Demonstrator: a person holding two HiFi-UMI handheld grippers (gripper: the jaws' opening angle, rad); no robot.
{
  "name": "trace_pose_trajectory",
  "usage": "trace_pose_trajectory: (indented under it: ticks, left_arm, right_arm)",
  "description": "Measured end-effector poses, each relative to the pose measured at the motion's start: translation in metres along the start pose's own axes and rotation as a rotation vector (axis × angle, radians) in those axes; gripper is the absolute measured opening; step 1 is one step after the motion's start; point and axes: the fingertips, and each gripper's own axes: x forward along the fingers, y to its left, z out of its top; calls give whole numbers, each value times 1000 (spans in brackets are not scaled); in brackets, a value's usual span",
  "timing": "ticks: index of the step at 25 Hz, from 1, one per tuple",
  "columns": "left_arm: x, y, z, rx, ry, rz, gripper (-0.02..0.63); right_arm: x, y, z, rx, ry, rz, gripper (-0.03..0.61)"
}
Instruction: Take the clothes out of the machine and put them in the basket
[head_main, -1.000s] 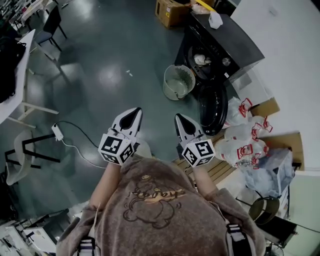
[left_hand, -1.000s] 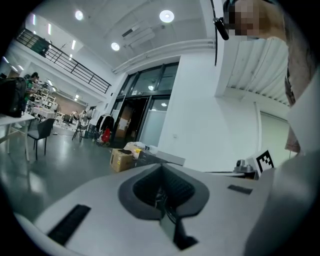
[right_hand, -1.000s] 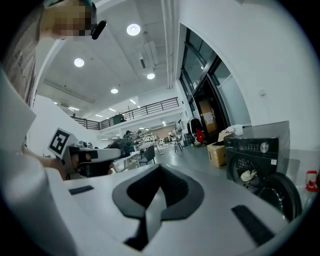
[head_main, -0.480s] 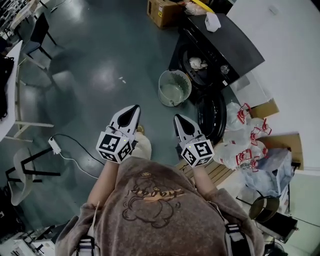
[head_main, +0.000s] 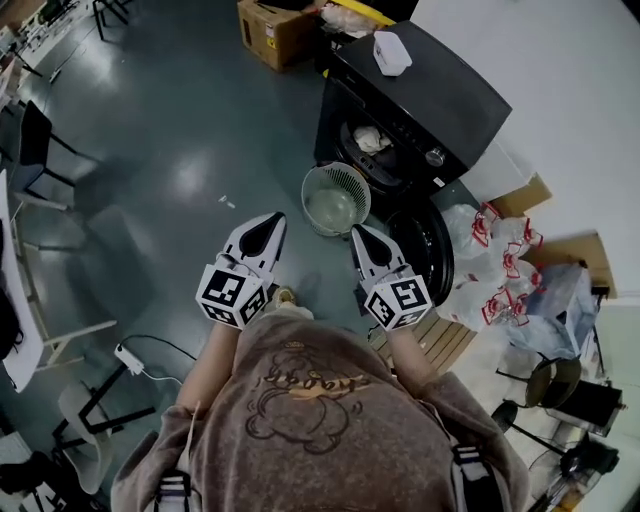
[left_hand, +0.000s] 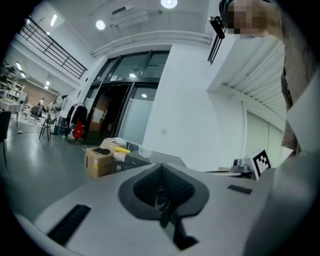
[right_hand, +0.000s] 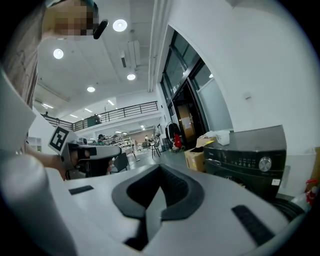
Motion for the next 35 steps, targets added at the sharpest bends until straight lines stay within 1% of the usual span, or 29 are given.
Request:
trace_pose_trajectory:
  ticks: [4, 8, 14, 19, 22, 25, 29, 32, 35]
  left_arm:
    - [42, 26, 13, 3, 10, -64, 7]
    - [77, 45, 19, 6, 17, -114, 8]
    - [130, 53, 20, -2, 31, -170, 6]
    - [176, 55, 18, -2, 40, -197, 7]
    - [201, 55, 15, 0, 49, -198, 7]
    - [225, 58, 12, 19, 59, -193, 8]
    - [250, 66, 16, 16, 73, -194, 8]
    - [267, 76, 17, 9, 92, -213, 8]
    - [286, 89, 16, 10, 117, -258, 8]
  right_arm:
    - [28, -25, 10, 30, -11, -76, -3]
    - [44, -46, 17, 44, -25, -144, -3]
    - [53, -82, 19, 50, -18, -216, -3]
    - [67, -122, 24, 50, -22, -239, -3]
    - [74, -145, 28, 50, -29, -236, -3]
    - [84, -163, 28, 54, -34, -229, -3]
    - [99, -184, 30, 77, -25, -237, -3]
    - [115, -196, 31, 94, -19, -254, -3]
    - [134, -207, 32, 104, -22, -297, -3]
